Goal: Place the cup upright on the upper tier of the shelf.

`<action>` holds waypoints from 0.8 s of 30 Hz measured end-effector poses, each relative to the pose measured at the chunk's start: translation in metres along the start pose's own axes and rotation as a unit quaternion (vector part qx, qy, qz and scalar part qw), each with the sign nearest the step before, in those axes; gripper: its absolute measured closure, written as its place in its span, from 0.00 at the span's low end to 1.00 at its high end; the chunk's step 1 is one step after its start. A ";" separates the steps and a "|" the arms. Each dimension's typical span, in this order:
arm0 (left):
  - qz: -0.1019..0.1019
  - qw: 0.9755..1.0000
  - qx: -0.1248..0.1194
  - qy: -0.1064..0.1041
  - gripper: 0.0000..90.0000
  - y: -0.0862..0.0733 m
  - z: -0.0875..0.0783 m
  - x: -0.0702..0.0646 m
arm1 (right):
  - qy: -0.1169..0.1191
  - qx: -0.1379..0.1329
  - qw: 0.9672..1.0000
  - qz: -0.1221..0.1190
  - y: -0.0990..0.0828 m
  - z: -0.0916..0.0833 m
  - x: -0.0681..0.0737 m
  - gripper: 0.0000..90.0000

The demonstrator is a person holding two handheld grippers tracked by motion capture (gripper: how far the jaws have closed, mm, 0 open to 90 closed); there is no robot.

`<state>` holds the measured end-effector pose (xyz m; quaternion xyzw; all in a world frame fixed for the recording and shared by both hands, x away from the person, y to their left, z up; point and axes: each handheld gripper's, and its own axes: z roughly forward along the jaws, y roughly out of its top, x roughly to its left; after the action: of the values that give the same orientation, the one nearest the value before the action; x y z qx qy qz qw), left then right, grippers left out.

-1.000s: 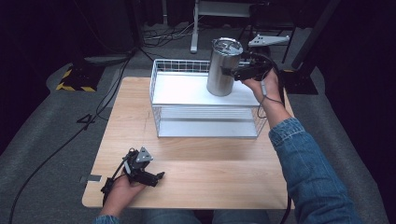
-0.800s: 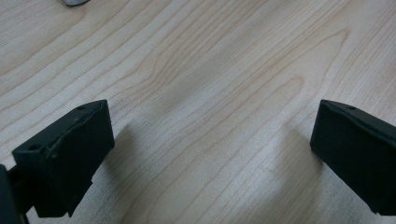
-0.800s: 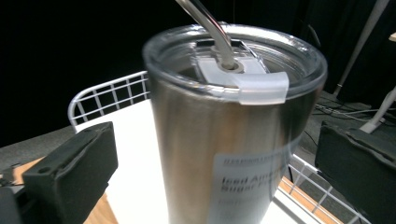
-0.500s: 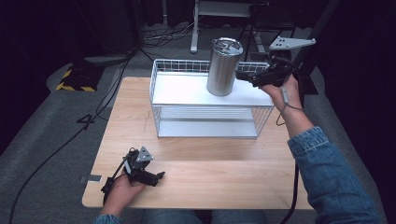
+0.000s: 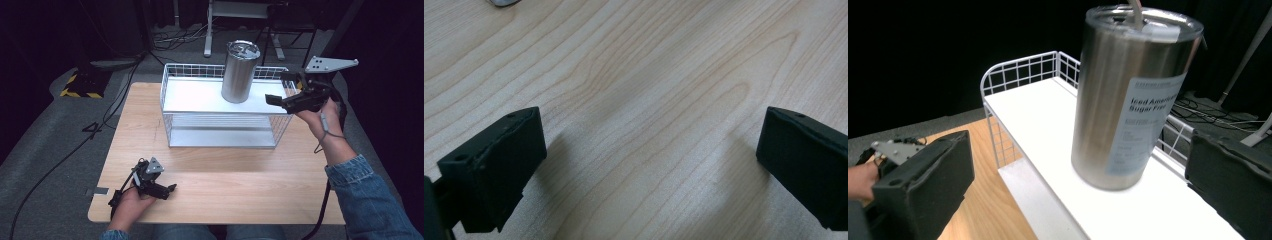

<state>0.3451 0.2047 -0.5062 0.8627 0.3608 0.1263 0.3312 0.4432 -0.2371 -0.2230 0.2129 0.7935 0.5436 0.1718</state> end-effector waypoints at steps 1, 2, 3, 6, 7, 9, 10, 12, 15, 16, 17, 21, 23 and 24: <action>0.000 1.000 0.000 0.000 0.00 0.000 0.000 0.000 | 0.000 -0.001 1.000 -0.002 -0.002 -0.002 0.002 0.00; 0.000 1.000 0.000 0.000 0.00 0.000 0.000 0.000 | 0.000 -0.002 1.000 -0.003 -0.004 -0.004 0.003 0.00; 0.000 1.000 0.000 0.000 0.00 0.000 0.000 0.000 | 0.001 -0.004 1.000 -0.003 -0.007 -0.006 0.005 0.00; 0.000 1.000 0.000 0.000 0.00 0.000 0.000 0.000 | 0.003 -0.010 1.000 -0.005 -0.014 -0.010 0.009 0.00; 0.001 1.000 0.000 0.000 0.00 0.000 0.000 0.000 | 0.004 -0.009 1.000 -0.004 -0.016 -0.011 0.010 0.00; 0.000 1.000 0.000 0.000 0.00 0.000 0.000 0.000 | 0.002 -0.005 1.000 -0.003 -0.022 -0.013 0.013 0.00; 0.000 1.000 0.000 0.000 0.00 0.000 0.000 0.000 | 0.003 -0.005 1.000 -0.001 -0.025 -0.014 0.015 0.01; 0.000 1.000 0.000 0.000 0.00 0.000 0.000 0.000 | 0.008 -0.004 1.000 0.010 -0.032 -0.016 0.017 0.01; 0.002 1.000 0.001 0.000 0.00 0.000 0.000 0.001 | 0.005 0.001 1.000 0.012 -0.043 -0.020 0.021 0.01; 0.000 1.000 0.000 0.000 0.00 0.000 0.000 0.000 | 0.004 0.002 1.000 0.011 -0.045 -0.021 0.021 0.01; 0.001 1.000 0.000 0.001 0.00 0.000 0.000 0.000 | 0.004 0.004 1.000 0.012 -0.049 -0.022 0.023 0.02; 0.001 1.000 0.000 0.002 0.00 0.000 0.000 0.000 | 0.002 0.020 1.000 0.016 -0.066 -0.024 0.027 0.03; 0.000 1.000 0.000 0.001 0.00 0.000 0.000 0.000 | 0.005 0.028 0.999 0.025 -0.075 -0.023 0.028 0.04; 0.001 1.000 0.000 0.001 0.00 0.000 0.000 0.000 | 0.006 0.032 0.999 0.028 -0.079 -0.023 0.028 0.04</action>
<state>0.3454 0.2047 -0.5061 0.8628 0.3606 0.1273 0.3306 0.3961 -0.2658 -0.2903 0.2368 0.8051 0.5241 0.1448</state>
